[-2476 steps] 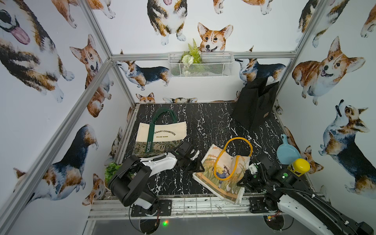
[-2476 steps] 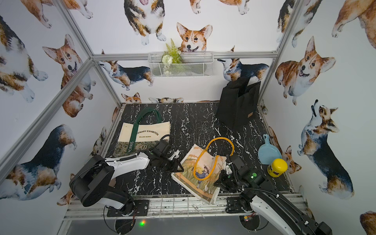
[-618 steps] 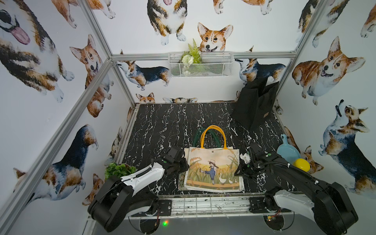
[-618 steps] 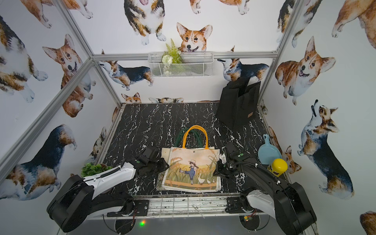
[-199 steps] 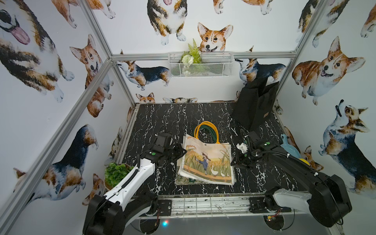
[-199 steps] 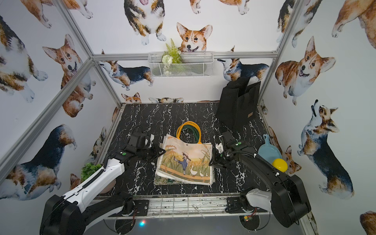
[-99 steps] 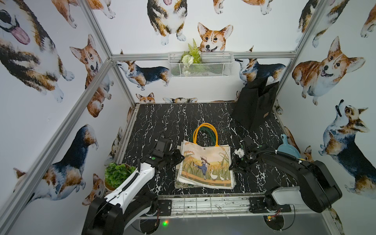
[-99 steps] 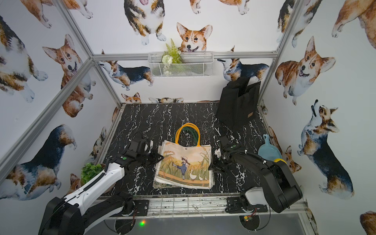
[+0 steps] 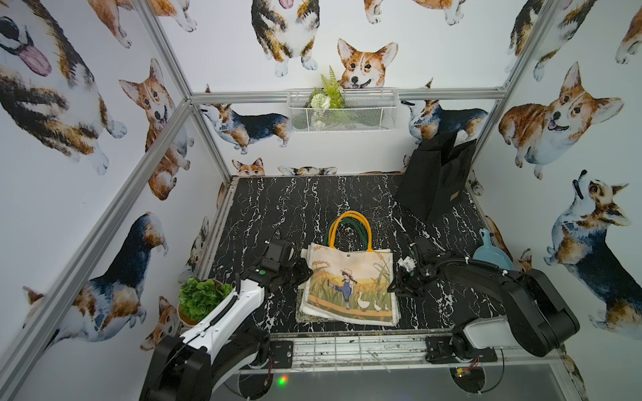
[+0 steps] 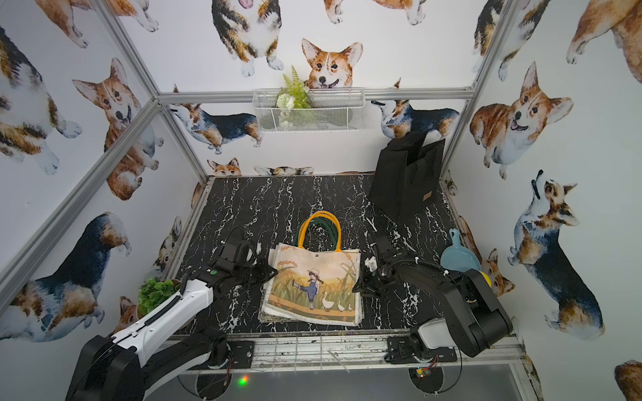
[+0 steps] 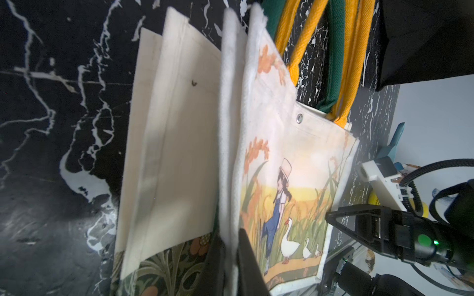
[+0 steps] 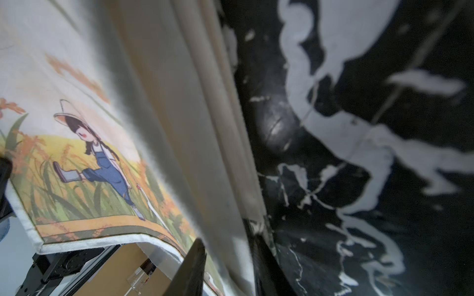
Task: Put away the canvas bag
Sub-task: Pick up the canvas bag from the center of the board.
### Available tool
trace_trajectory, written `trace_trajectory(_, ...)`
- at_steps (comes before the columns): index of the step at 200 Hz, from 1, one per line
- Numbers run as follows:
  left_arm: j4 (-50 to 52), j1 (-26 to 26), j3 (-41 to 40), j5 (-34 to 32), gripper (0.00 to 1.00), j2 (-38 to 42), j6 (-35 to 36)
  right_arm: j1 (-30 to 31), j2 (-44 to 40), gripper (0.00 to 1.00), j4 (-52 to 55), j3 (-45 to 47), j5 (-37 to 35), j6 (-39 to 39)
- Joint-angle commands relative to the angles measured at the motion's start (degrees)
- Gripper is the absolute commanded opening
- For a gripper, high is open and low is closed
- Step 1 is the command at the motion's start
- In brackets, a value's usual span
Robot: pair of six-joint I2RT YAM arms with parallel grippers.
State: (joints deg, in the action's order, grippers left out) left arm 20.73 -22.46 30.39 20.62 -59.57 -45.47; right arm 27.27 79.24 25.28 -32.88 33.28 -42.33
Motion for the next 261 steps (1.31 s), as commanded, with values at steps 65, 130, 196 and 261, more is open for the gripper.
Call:
trace_trajectory(65,-0.46,0.13,-0.44,1.01,0.00,0.42,-0.06,0.47,-3.60,0.08,-1.91,-0.26,1.01,-3.93)
trace_trajectory(130,3.29,1.29,5.63,1.37,0.00,0.33,2.52,0.44,-6.78,0.00,4.17,-6.97,0.50,-3.41)
trace_trajectory(196,6.75,6.93,8.78,5.02,0.00,0.52,5.22,0.42,-2.52,0.00,5.68,-14.96,0.89,-3.03)
trace_trajectory(261,7.48,8.81,7.49,6.97,0.00,2.24,5.32,0.49,-3.60,0.00,7.12,-15.92,1.08,-3.18)
